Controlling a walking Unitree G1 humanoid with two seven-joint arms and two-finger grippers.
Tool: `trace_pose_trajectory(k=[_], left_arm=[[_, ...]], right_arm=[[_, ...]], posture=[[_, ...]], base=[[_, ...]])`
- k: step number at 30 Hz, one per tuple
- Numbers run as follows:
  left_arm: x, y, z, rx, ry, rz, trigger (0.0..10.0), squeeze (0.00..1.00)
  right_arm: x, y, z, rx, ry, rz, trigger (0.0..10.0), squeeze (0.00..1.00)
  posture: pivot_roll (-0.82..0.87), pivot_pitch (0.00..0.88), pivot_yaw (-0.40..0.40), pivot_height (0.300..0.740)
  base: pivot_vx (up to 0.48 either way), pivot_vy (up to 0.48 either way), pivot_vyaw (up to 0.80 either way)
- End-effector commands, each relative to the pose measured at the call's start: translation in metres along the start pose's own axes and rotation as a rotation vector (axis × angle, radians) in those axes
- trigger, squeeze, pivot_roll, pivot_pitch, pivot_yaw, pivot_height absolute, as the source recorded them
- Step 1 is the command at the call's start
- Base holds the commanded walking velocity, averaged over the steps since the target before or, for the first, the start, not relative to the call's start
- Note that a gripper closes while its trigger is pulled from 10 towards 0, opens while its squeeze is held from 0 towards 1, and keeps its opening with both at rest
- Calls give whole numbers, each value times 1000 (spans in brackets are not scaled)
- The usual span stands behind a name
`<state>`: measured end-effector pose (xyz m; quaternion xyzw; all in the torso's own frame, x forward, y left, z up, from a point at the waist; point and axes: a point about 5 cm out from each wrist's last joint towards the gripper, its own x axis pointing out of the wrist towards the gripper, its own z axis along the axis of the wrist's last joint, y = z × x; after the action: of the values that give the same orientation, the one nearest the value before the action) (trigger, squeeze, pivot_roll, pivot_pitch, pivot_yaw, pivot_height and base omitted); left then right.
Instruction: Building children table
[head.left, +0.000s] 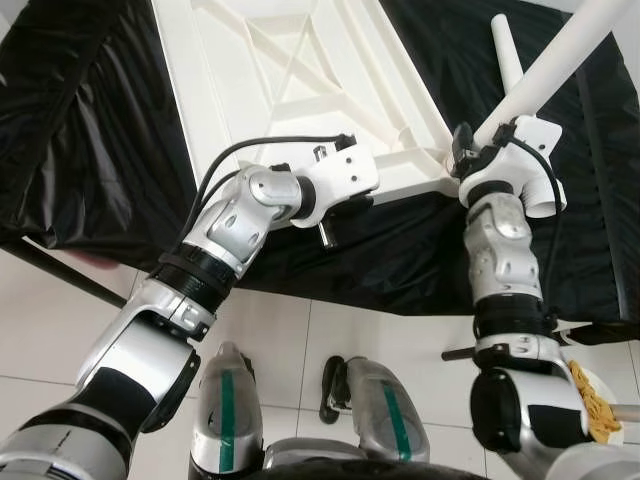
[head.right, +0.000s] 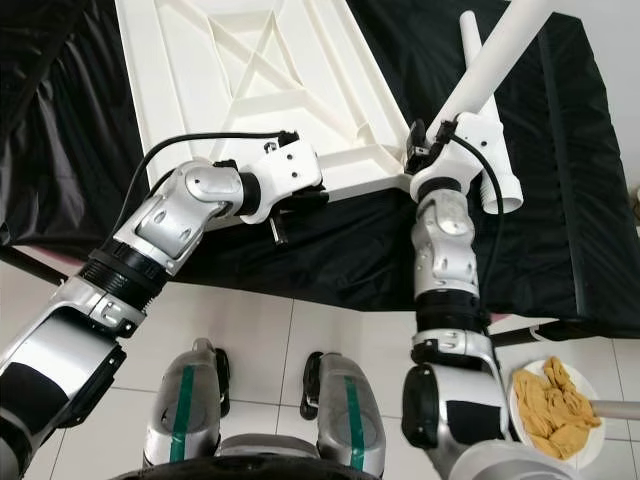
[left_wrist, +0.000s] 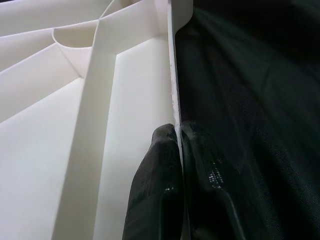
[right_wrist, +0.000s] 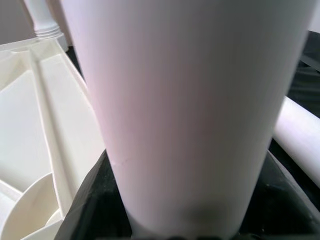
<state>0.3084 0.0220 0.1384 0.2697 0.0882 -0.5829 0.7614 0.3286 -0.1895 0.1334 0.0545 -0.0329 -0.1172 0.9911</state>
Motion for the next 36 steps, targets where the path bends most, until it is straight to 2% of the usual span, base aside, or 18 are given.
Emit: trace_pose_trajectory(k=[1, 3, 8, 14, 15, 16, 17, 27, 32, 33, 36], left_arm=[[6, -6, 6, 18, -18, -35, 10000, 0], [6, -7, 6, 19, -19, -35, 10000, 0], [7, -8, 6, 19, -20, -37, 10000, 0], [7, -8, 6, 18, -21, -38, 10000, 0], [7, -8, 6, 17, -20, -37, 10000, 0], [7, -8, 6, 16, -19, -37, 10000, 0], [7, -8, 5, 16, -19, -36, 10000, 0], [6, -8, 5, 12, -19, -33, 10000, 0], [5, -7, 5, 9, -18, -28, 10000, 0], [5, -7, 5, 8, -19, -28, 10000, 0], [5, -7, 5, 7, -20, -27, 10000, 0]], right_arm=[[-3, 2, 2, 3, -9, -57, 10000, 0], [-5, 6, 0, 23, -3, -130, 10000, 0], [-7, 15, 1, 28, 6, -150, 10000, 0], [-7, 12, 4, 24, 13, -171, 10000, 0], [-7, 10, 4, 22, 13, -177, 10000, 51], [-6, 9, 4, 25, 13, -176, 10000, 906], [-6, 9, 4, 28, 14, -169, 10000, 1000], [-5, 5, 7, 39, -5, -103, 10000, 1000], [-3, -4, 5, -10, -11, 5, 10000, 1000], [-2, -7, 4, -12, -7, 83, 10000, 0], [-2, -10, 4, -7, -6, 152, 10000, 0]], posture=[[81, 12, -84, 740], [80, 8, -85, 740], [83, 3, -89, 740], [84, 4, -89, 740], [83, 5, -89, 740], [83, 5, -89, 740], [82, 6, -88, 740], [82, 15, -88, 740], [79, 21, -87, 740], [79, 26, -83, 740], [78, 26, -82, 740]], base=[[0, 0, 0], [0, 0, 0], [0, 0, 0], [0, 0, 0], [0, 0, 0], [0, 0, 0], [0, 0, 0], [0, 0, 0], [0, 0, 0], [0, 0, 0], [0, 0, 0]])
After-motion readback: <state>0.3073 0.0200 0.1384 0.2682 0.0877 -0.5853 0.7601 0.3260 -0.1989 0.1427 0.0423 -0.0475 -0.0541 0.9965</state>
